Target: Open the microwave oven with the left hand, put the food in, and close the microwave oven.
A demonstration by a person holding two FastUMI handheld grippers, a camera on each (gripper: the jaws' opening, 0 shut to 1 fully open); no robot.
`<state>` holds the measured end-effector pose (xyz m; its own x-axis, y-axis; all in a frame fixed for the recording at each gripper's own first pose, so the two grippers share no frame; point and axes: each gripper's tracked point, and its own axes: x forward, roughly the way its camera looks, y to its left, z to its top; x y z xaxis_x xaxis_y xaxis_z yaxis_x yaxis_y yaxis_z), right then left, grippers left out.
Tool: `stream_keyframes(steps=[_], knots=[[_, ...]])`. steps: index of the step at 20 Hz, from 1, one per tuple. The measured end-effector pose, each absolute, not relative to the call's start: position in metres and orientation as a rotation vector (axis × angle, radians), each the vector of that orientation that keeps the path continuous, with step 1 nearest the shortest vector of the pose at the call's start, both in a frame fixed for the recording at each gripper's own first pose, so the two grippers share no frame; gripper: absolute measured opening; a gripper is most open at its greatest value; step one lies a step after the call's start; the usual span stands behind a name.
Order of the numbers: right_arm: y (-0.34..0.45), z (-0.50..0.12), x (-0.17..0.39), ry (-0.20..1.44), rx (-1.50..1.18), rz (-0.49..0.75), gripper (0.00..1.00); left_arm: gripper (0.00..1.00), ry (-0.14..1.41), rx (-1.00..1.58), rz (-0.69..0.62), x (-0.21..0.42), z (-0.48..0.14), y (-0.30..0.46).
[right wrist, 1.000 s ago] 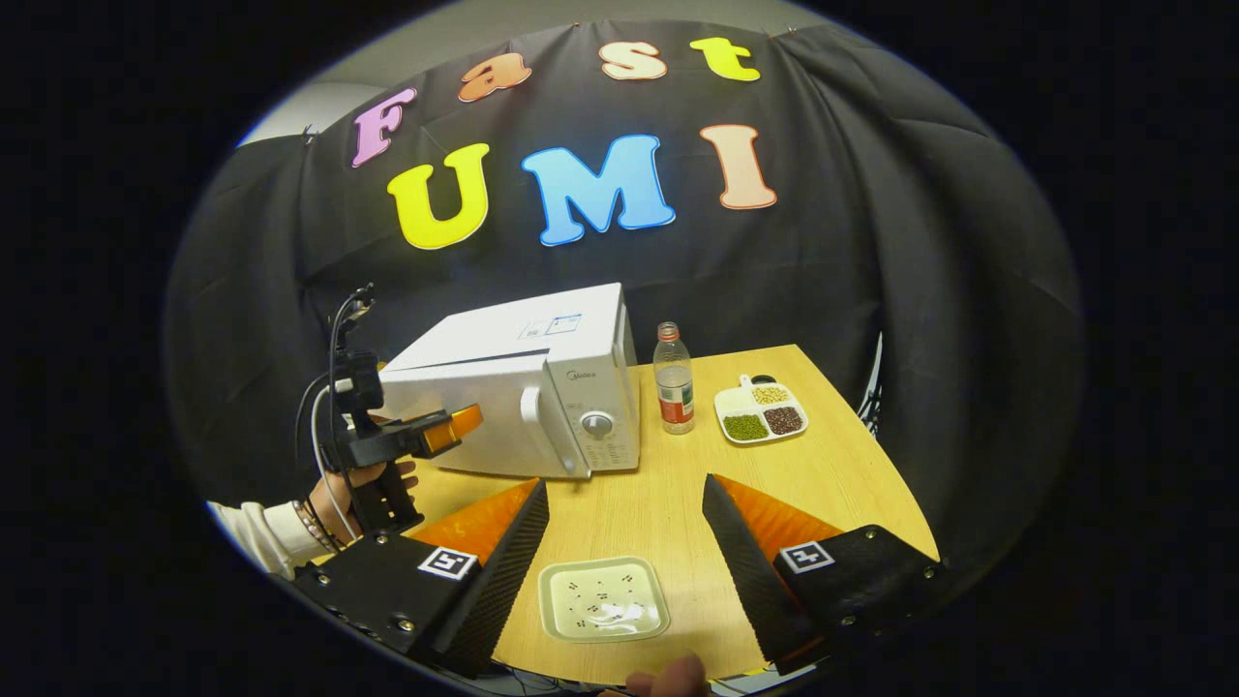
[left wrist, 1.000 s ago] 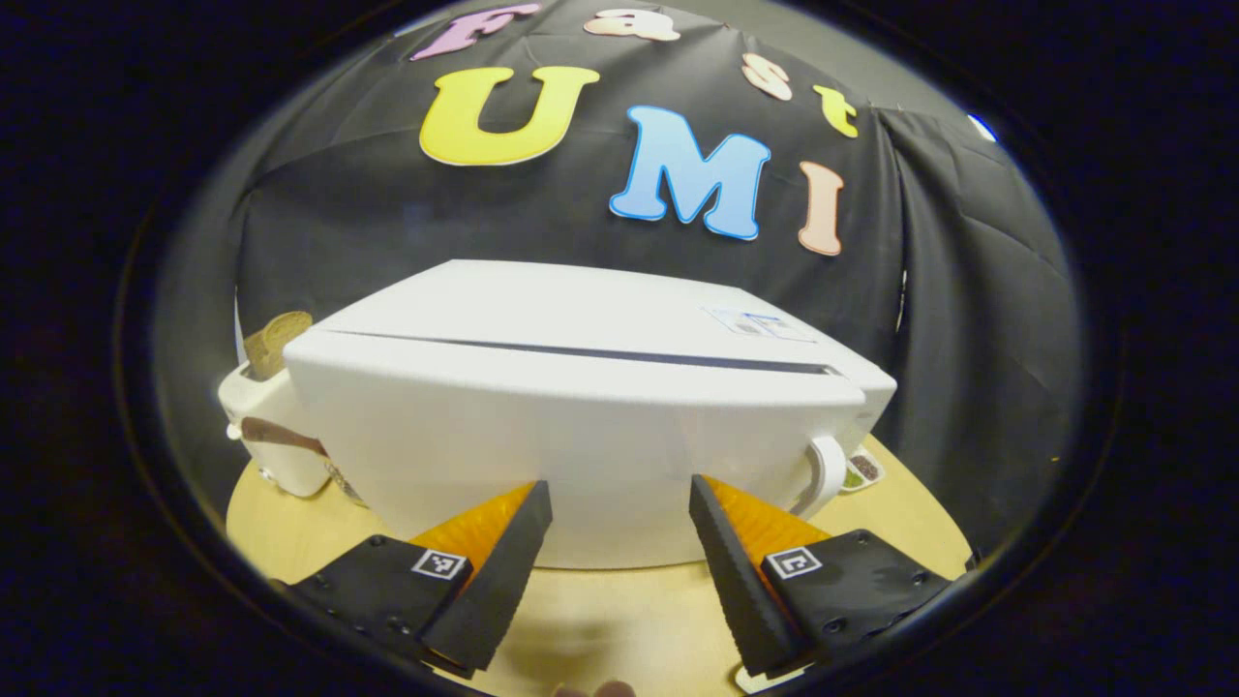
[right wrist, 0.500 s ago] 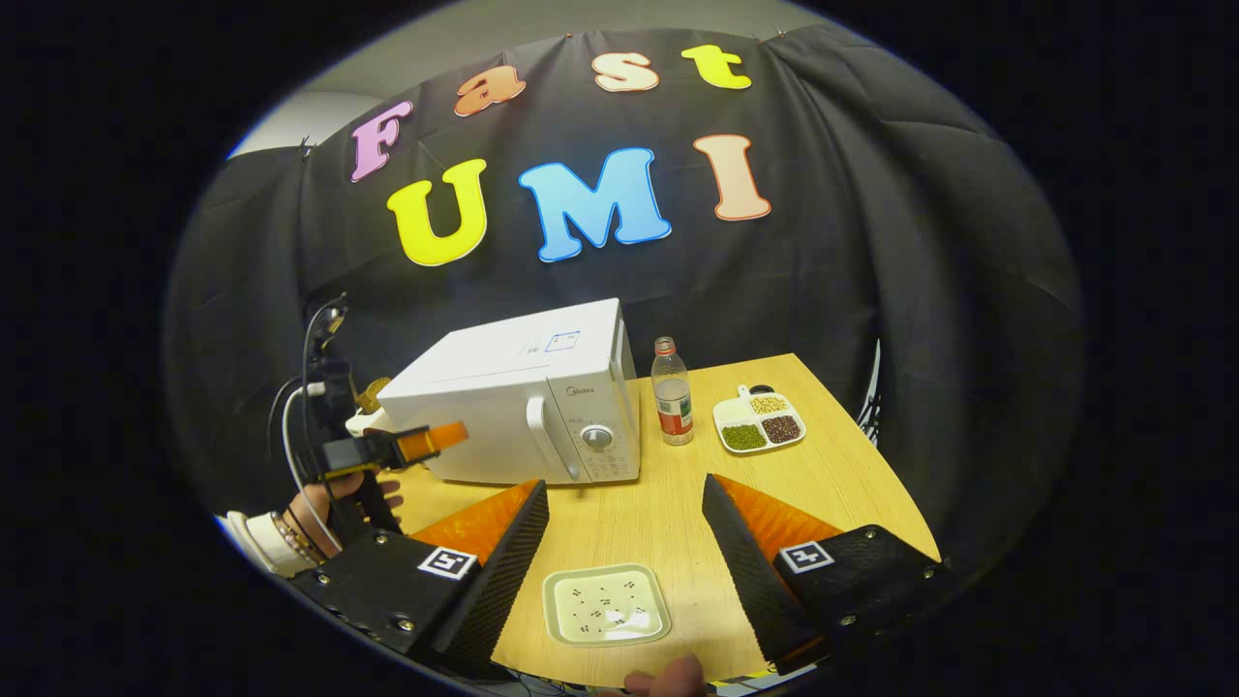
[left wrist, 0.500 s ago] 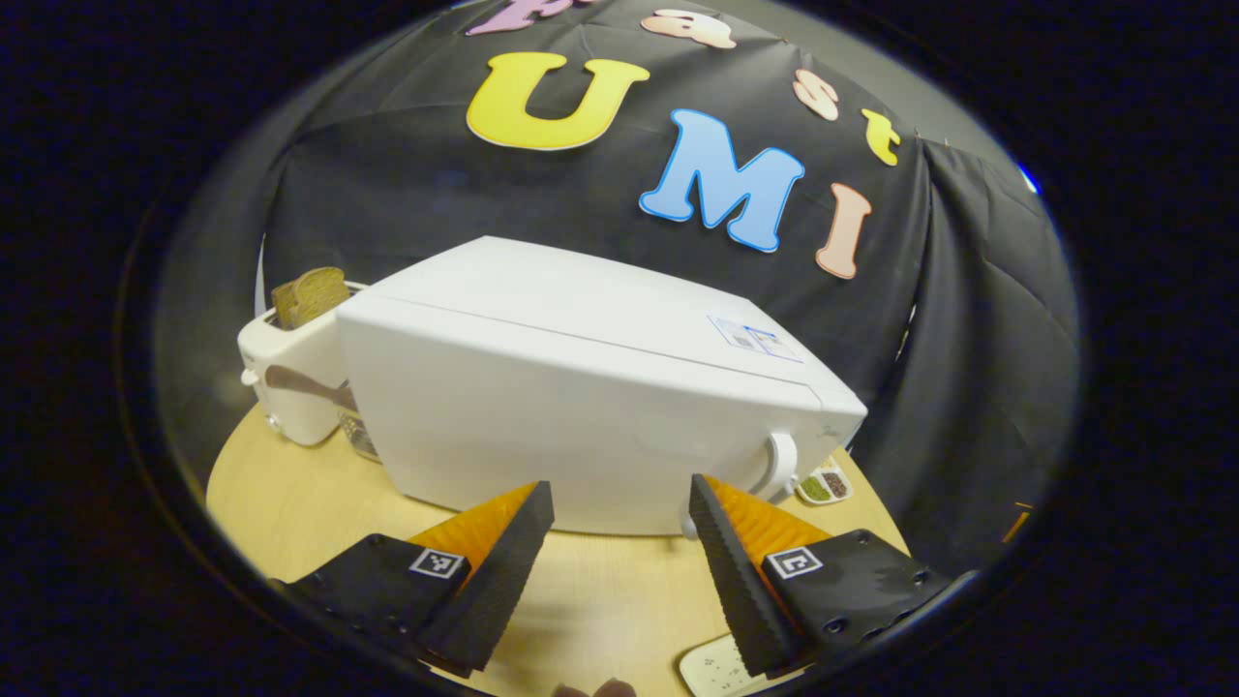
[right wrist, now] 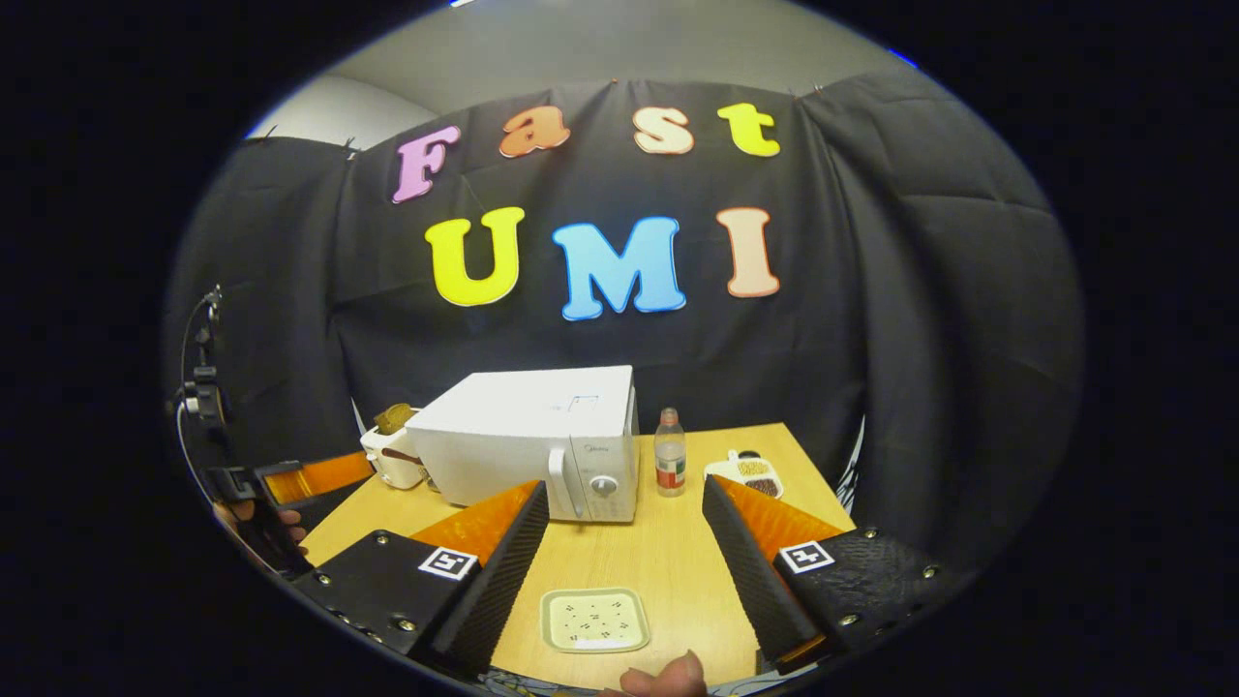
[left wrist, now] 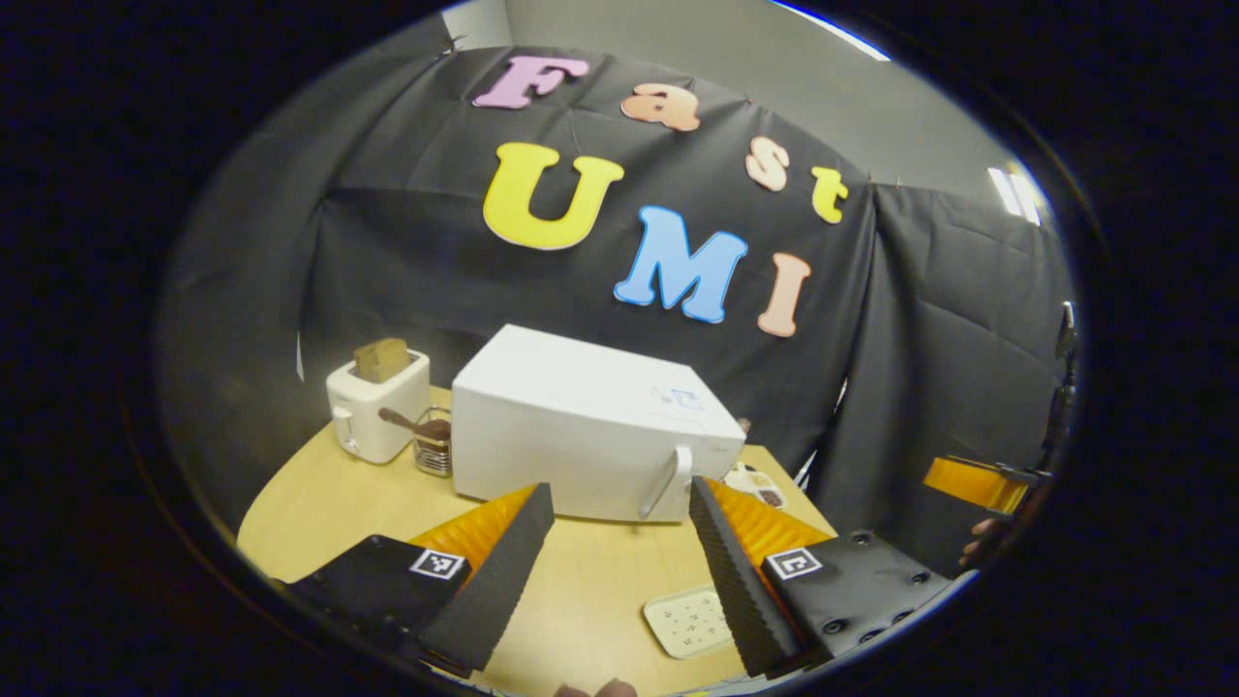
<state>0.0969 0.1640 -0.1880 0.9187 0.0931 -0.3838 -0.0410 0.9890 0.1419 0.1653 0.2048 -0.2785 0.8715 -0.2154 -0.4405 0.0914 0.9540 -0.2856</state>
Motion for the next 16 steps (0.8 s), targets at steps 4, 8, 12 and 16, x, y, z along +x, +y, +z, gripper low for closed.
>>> stream_keyframes(steps=[4, 8, 12, 16], knots=[[0.15, -0.118, 0.11, 0.208, 0.223, 0.094, 0.97, 0.97, 0.303, -0.205, -0.12, 0.136, -0.161, 0.204], [0.124, -0.106, 0.095, 0.134, 0.262, 0.121, 0.97, 0.92, 0.255, -0.174, -0.082, 0.101, -0.123, 0.168], [0.116, -0.137, 0.067, 0.196, 0.224, 0.206, 0.97, 0.94, 0.255, -0.125, -0.011, 0.064, -0.107, 0.146], [0.138, -0.145, 0.048, 0.17, 0.159, 0.28, 0.97, 0.92, 0.304, -0.082, 0.038, 0.03, -0.11, 0.134]])
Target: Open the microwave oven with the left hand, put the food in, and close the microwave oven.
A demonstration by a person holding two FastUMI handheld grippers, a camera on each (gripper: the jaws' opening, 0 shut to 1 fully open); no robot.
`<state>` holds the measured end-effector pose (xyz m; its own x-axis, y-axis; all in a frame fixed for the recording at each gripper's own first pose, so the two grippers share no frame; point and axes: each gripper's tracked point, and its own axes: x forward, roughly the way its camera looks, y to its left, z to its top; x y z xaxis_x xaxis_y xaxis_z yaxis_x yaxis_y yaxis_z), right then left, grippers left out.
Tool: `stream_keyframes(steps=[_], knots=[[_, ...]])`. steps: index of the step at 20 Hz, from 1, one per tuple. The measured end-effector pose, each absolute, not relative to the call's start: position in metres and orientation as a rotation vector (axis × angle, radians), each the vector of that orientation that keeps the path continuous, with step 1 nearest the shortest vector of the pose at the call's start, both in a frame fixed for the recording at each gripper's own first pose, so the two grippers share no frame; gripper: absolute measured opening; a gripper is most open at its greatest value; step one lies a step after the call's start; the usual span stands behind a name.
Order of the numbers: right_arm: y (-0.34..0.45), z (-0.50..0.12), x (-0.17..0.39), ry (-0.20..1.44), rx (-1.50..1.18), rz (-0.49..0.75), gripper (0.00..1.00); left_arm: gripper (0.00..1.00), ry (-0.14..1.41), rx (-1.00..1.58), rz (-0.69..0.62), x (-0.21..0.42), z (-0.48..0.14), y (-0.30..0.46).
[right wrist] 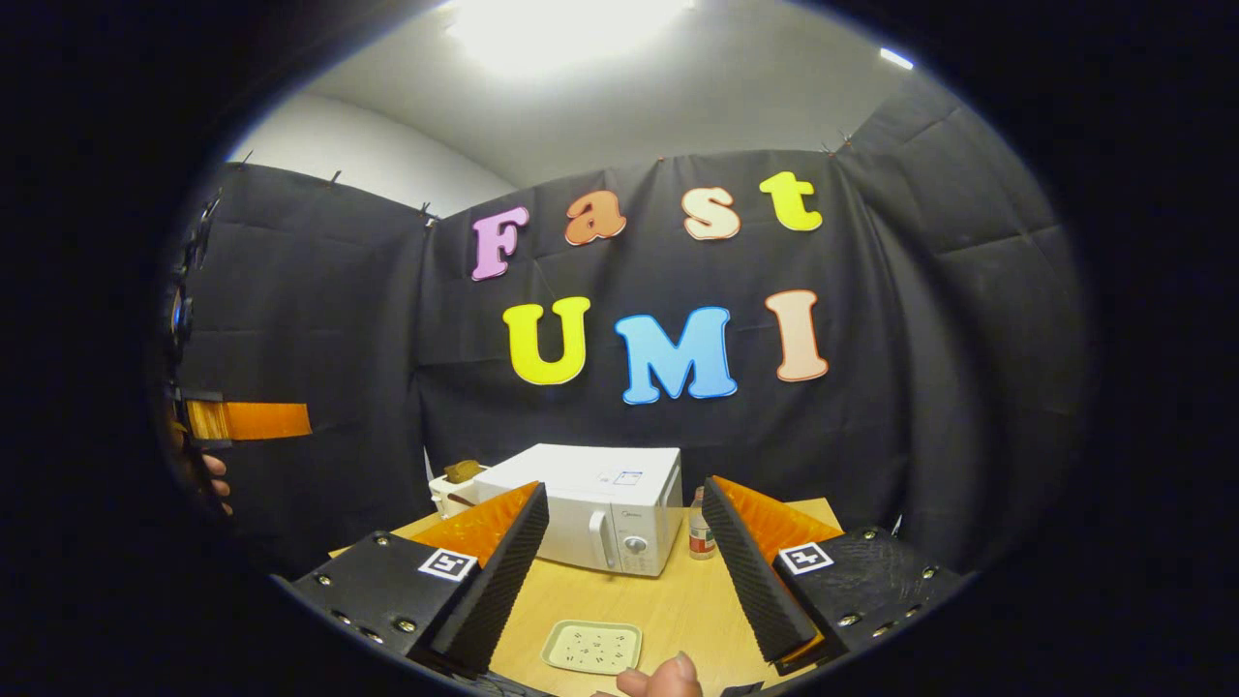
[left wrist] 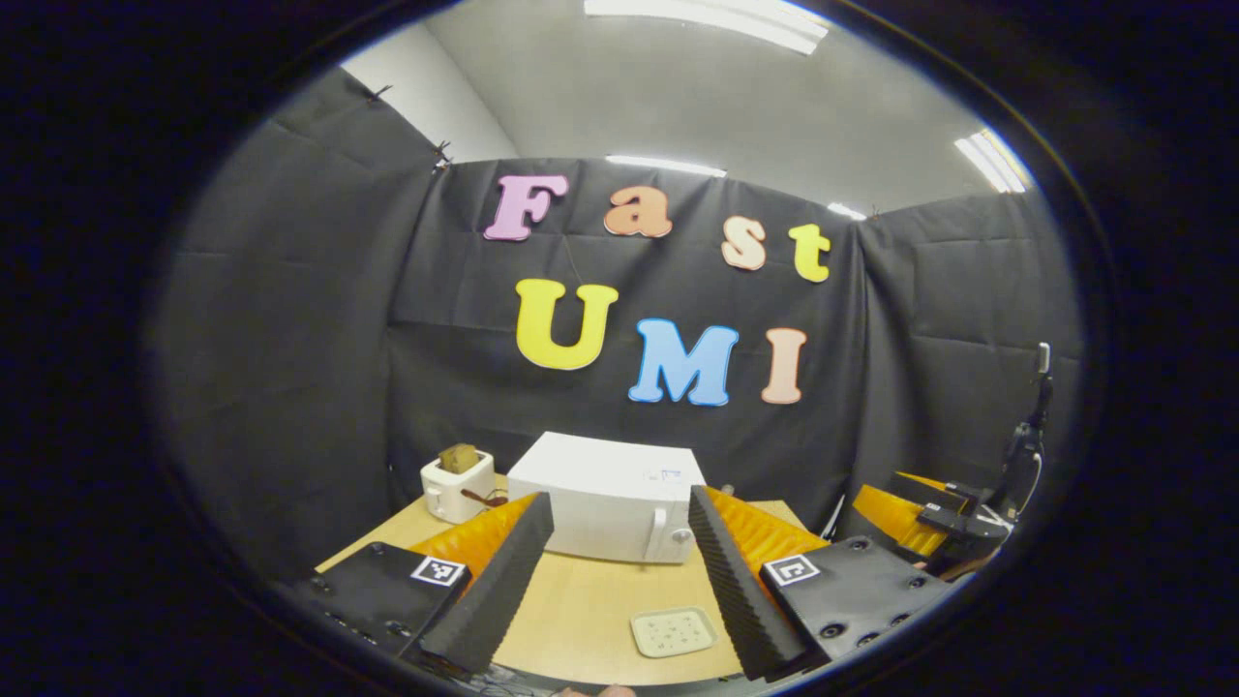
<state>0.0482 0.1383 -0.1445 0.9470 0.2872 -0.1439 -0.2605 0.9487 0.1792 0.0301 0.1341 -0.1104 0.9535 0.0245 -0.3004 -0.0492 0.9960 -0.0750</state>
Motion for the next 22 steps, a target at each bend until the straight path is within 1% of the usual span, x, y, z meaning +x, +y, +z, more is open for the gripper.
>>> stream_keyframes(steps=[2, 3, 5, 7, 8, 9, 13, 15, 16, 17, 22], knots=[[0.153, -0.136, 0.04, 0.164, 0.154, 0.304, 0.97, 0.99, 0.296, -0.082, 0.018, 0.026, -0.103, 0.129], [0.154, -0.131, 0.038, 0.156, 0.15, 0.289, 0.97, 0.93, 0.294, -0.075, 0.006, 0.027, -0.101, 0.13], [0.158, -0.131, 0.034, 0.166, 0.144, 0.256, 0.97, 0.93, 0.291, -0.069, -0.013, 0.025, -0.099, 0.139], [0.171, -0.127, 0.028, 0.154, 0.141, 0.247, 0.97, 0.96, 0.284, -0.084, -0.034, 0.02, -0.098, 0.147], [0.174, -0.134, 0.026, 0.168, 0.124, 0.236, 0.97, 0.99, 0.281, -0.091, -0.04, 0.017, -0.101, 0.153], [0.177, -0.14, 0.023, 0.185, 0.111, 0.227, 0.97, 0.99, 0.284, -0.097, -0.045, 0.013, -0.107, 0.158], [0.194, -0.137, 0.017, 0.205, 0.088, 0.22, 0.97, 0.93, 0.289, -0.116, -0.062, 0.005, -0.113, 0.176], [0.195, -0.132, 0.025, 0.208, 0.032, 0.21, 0.98, 0.96, 0.275, -0.144, -0.075, 0.003, -0.11, 0.18], [0.2, -0.126, 0.029, 0.207, 0.033, 0.215, 0.98, 0.96, 0.275, -0.155, -0.069, 0.003, -0.11, 0.185], [0.208, -0.119, 0.033, 0.203, 0.046, 0.237, 0.98, 0.93, 0.275, -0.166, -0.058, 0.002, -0.11, 0.191], [0.226, -0.094, 0.042, 0.157, 0.008, 0.277, 0.97, 0.93, 0.26, -0.187, -0.023, -0.008, -0.103, 0.205]])
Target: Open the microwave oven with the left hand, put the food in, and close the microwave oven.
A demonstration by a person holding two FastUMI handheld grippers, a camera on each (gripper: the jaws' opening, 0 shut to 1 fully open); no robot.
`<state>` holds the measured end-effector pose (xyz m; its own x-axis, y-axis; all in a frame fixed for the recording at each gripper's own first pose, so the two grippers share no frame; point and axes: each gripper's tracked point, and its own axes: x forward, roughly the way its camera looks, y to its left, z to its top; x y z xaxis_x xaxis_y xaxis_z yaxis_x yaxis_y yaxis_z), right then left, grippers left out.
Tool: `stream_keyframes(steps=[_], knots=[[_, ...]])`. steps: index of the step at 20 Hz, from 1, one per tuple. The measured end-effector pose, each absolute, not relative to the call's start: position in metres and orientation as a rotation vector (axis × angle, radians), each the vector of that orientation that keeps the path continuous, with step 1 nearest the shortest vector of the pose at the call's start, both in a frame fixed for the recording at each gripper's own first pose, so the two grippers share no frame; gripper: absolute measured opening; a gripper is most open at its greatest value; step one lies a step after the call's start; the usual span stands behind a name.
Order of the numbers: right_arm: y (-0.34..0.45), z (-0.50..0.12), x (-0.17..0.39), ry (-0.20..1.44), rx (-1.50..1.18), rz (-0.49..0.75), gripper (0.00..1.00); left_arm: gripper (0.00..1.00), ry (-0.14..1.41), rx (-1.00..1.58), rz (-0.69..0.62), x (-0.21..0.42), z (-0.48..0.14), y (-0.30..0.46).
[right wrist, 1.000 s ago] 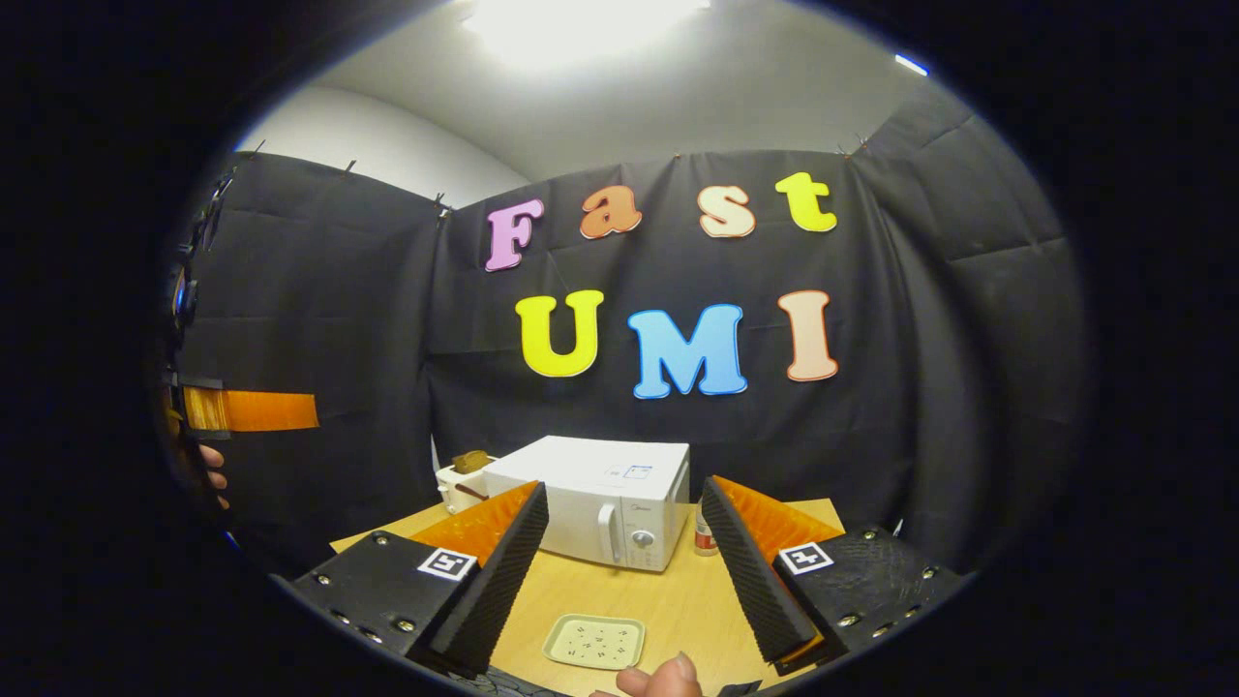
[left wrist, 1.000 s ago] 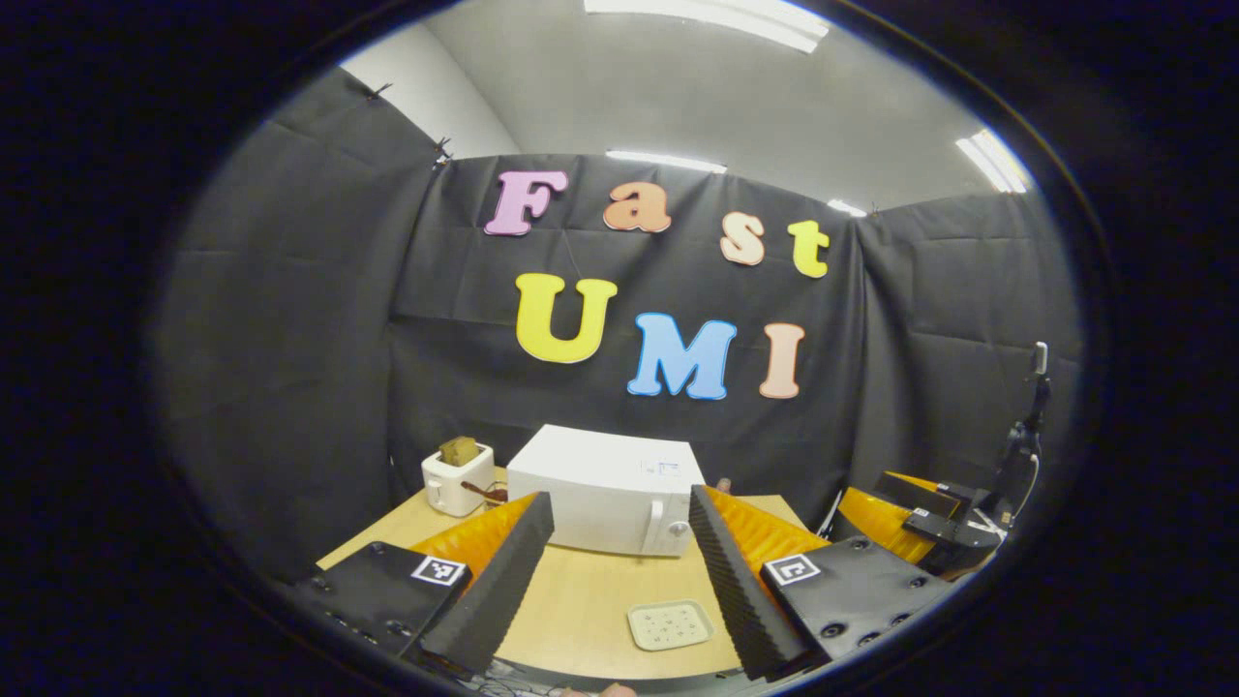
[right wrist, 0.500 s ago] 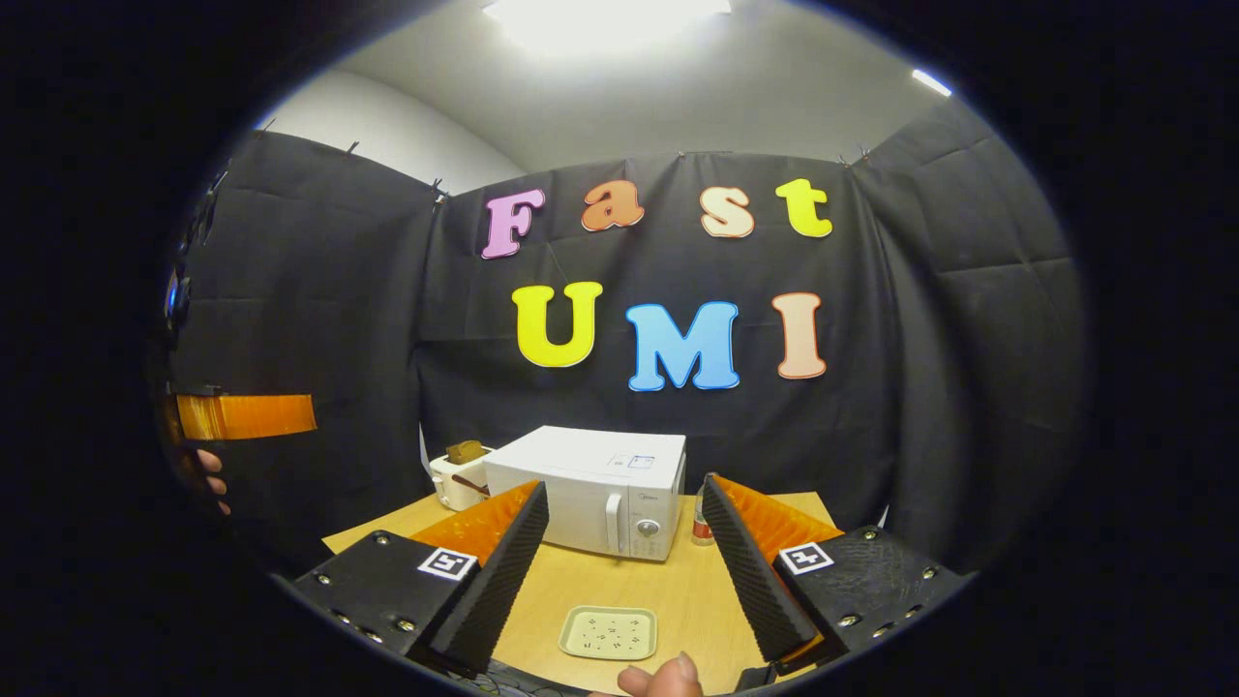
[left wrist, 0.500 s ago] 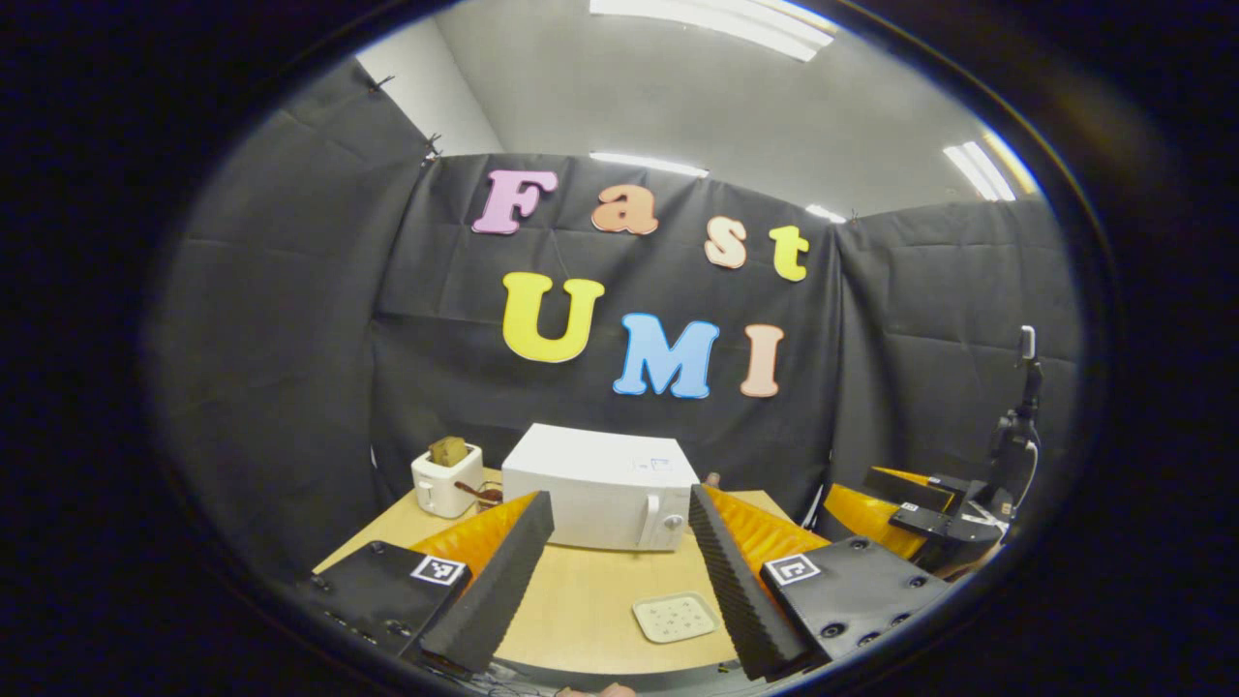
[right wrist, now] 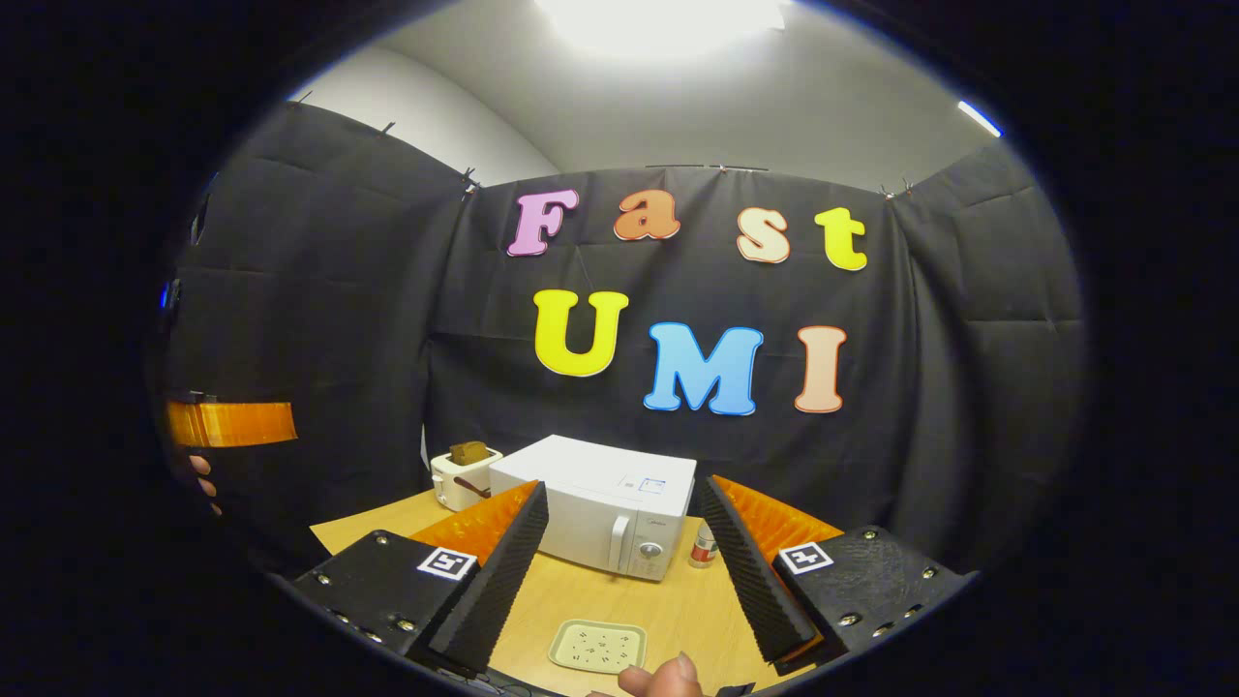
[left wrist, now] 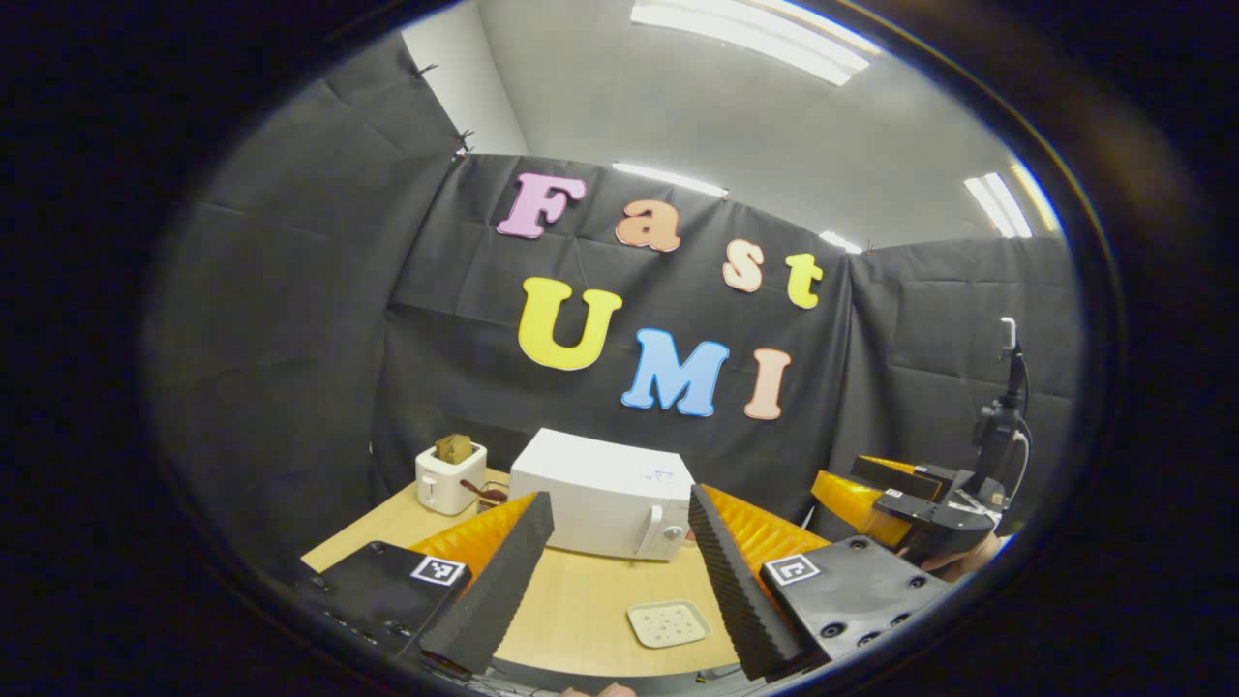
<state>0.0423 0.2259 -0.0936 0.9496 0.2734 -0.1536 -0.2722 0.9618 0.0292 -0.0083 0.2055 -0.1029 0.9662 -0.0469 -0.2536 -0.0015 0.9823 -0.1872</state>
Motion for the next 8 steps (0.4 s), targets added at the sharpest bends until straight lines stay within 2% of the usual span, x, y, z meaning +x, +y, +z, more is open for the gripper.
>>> stream_keyframes(steps=[1, 2, 4, 5, 6, 7, 8], knots=[[0.228, -0.091, 0.041, 0.157, 0.007, 0.285, 0.98, 0.96, 0.256, -0.182, -0.018, -0.009, -0.1, 0.207], [0.231, -0.088, 0.04, 0.151, 0.005, 0.295, 0.98, 0.93, 0.251, -0.18, -0.014, -0.01, -0.097, 0.208], [0.233, -0.086, 0.039, 0.144, -0.014, 0.309, 0.98, 0.93, 0.241, -0.182, -0.008, -0.012, -0.091, 0.208], [0.235, -0.085, 0.038, 0.145, -0.022, 0.315, 0.97, 0.96, 0.238, -0.182, -0.005, -0.014, -0.09, 0.207], [0.237, -0.082, 0.039, 0.142, -0.02, 0.322, 0.98, 0.93, 0.237, -0.179, -0.001, -0.015, -0.089, 0.208], [0.239, -0.078, 0.04, 0.136, -0.013, 0.326, 0.98, 0.96, 0.236, -0.176, 0.003, -0.017, -0.089, 0.208], [0.241, -0.076, 0.04, 0.132, -0.007, 0.331, 0.97, 0.93, 0.232, -0.174, 0.006, -0.018, -0.087, 0.209]])
